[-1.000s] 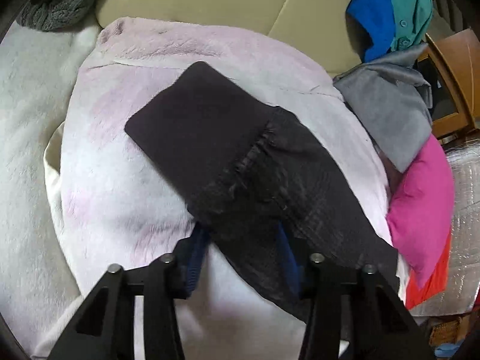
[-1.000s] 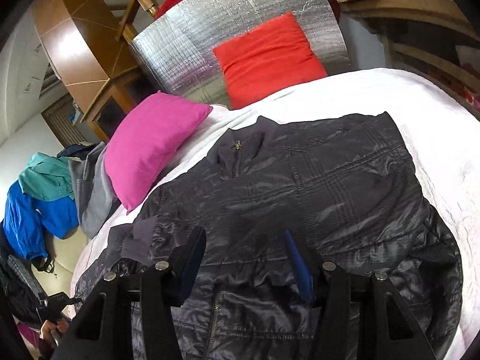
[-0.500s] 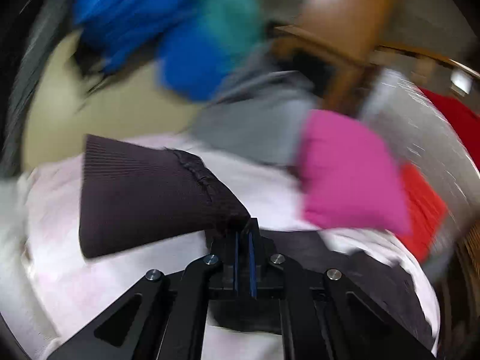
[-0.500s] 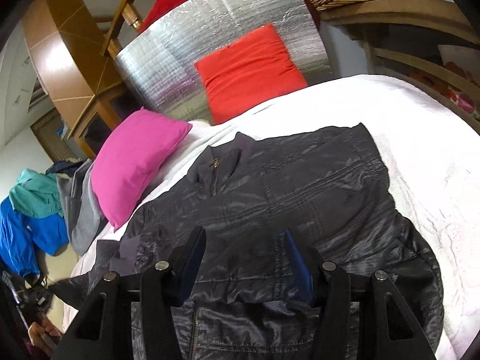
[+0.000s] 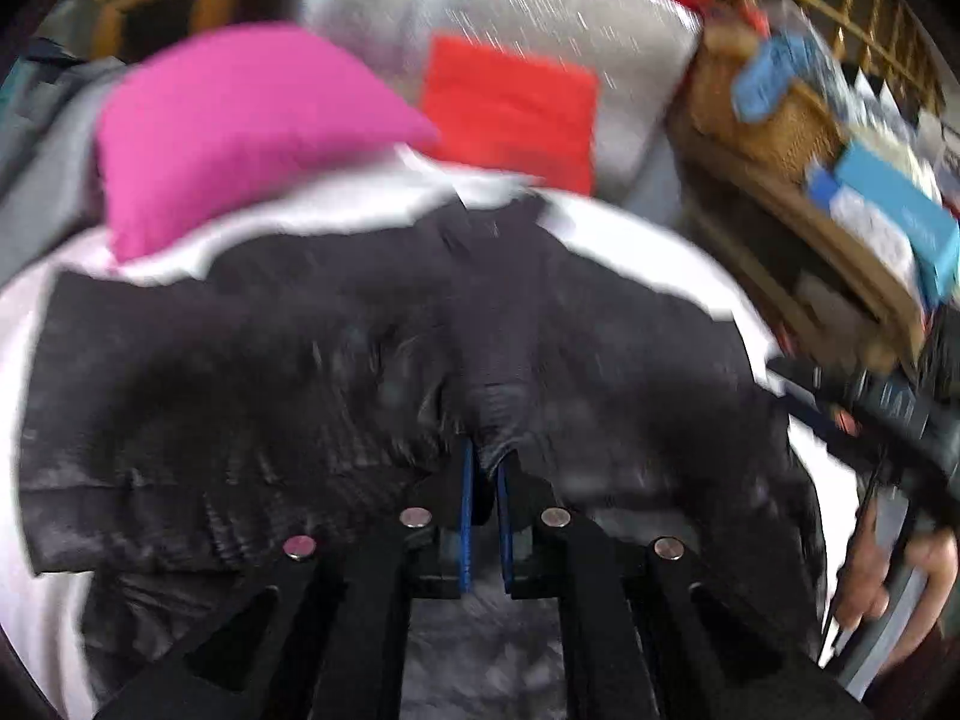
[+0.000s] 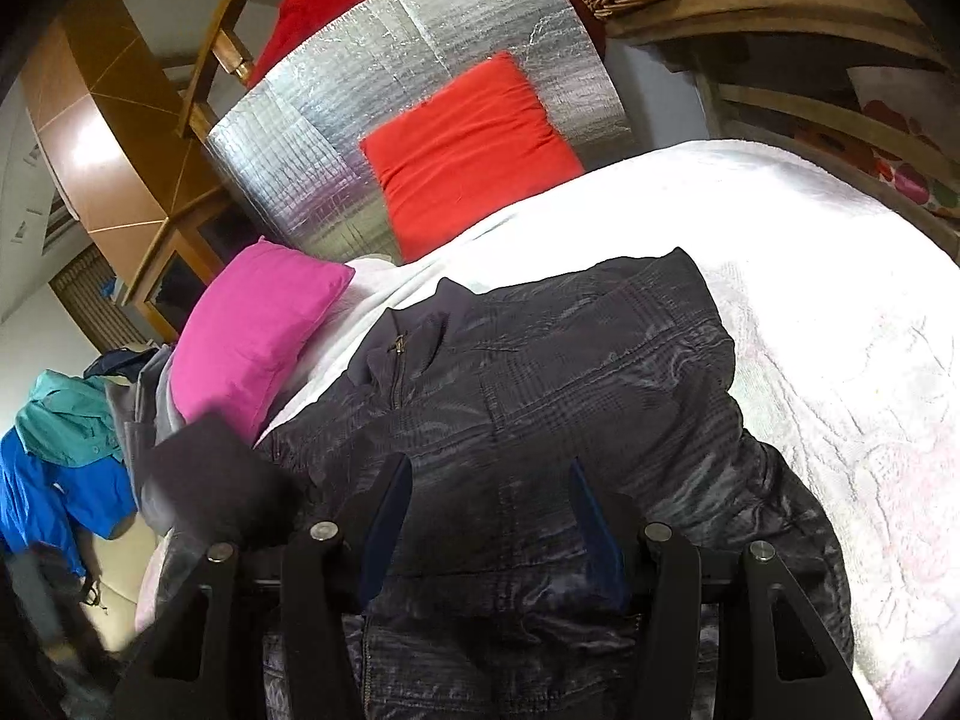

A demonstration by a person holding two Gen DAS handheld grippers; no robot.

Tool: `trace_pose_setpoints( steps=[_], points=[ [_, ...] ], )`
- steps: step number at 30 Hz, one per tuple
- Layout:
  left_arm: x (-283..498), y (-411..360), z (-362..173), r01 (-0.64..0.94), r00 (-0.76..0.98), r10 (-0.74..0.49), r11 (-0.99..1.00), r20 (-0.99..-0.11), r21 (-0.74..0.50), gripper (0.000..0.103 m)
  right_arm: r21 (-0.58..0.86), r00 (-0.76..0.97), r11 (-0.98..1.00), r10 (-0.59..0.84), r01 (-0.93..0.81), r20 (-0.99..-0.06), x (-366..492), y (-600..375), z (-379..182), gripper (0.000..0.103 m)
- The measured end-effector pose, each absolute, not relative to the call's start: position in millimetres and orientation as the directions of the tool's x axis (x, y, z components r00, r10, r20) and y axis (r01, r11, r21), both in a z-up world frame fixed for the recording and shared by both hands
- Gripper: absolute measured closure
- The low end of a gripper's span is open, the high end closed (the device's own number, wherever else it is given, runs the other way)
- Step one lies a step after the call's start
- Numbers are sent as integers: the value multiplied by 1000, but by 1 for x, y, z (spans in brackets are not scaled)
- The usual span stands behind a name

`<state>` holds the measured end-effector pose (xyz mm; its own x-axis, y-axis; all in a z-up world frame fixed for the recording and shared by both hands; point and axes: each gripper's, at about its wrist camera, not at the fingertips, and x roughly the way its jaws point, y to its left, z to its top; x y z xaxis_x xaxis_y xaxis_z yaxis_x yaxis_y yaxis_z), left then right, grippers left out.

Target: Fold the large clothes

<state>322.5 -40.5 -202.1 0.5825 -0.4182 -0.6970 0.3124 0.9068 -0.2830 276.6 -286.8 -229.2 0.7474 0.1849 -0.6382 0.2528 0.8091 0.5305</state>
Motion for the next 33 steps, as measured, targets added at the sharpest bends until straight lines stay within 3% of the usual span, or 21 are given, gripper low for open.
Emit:
trace_pose_setpoints(
  steps=[3, 5, 6, 7, 9, 12, 14, 18, 20, 24, 26, 27, 28, 29, 30, 33],
  points=[
    [319, -39, -198, 347, 511, -439, 892, -739, -291, 96, 557, 742, 798, 227, 229, -631, 277, -288, -230, 45],
    [309, -21, -182, 380, 522, -486, 868, -701, -319, 89, 580, 736, 789, 268, 203, -622, 278, -285, -231, 45],
    [305, -6, -172, 388, 545, -504, 860, -670, -331, 75, 601, 732, 778, 301, 183, -612, 280, -283, -232, 45],
    [310, 6, -165, 380, 578, -503, 863, -643, -334, 52, 625, 724, 764, 338, 163, -601, 281, -281, -233, 45],
    [298, 31, -145, 334, 671, -466, 884, -577, -326, 34, 696, 694, 710, 447, 109, -565, 288, -273, -238, 45],
    [302, 79, -130, 260, 740, -430, 892, -518, -369, 34, 769, 642, 636, 562, 68, -522, 303, -259, -246, 44],
    [306, 104, -132, 185, 759, -388, 898, -523, -398, 34, 794, 604, 605, 613, 57, -510, 313, -247, -251, 43],
    [328, 151, -160, -61, 718, -251, 907, -650, -418, 34, 785, 549, 614, 630, 81, -549, 332, -226, -261, 42],
    [335, 165, -180, -144, 665, -242, 886, -706, -440, 34, 733, 520, 672, 590, 109, -618, 340, -216, -268, 42],
    [347, 186, -205, -215, 598, -276, 849, -753, -482, 34, 732, 458, 666, 612, 142, -645, 358, -206, -294, 42],
    [350, 187, -214, -214, 578, -301, 841, -758, -497, 34, 729, 439, 674, 622, 123, -649, 362, -198, -299, 48],
    [353, 185, -217, -201, 567, -321, 839, -758, -506, 34, 710, 434, 697, 610, 104, -663, 363, -192, -298, 60],
    [354, 183, -221, -186, 559, -339, 838, -757, -513, 34, 690, 430, 720, 599, 81, -676, 363, -187, -296, 78],
    [354, 177, -222, -169, 553, -356, 838, -753, -519, 34, 670, 429, 741, 588, 53, -685, 363, -181, -293, 85],
    [354, 173, -219, -157, 552, -362, 839, -751, -520, 34, 645, 443, 764, 568, 31, -694, 361, -175, -288, 90],
    [353, 168, -210, -147, 581, -344, 847, -738, -510, 34, 534, 539, 845, 457, -17, -707, 351, -169, -259, 93]
  ],
)
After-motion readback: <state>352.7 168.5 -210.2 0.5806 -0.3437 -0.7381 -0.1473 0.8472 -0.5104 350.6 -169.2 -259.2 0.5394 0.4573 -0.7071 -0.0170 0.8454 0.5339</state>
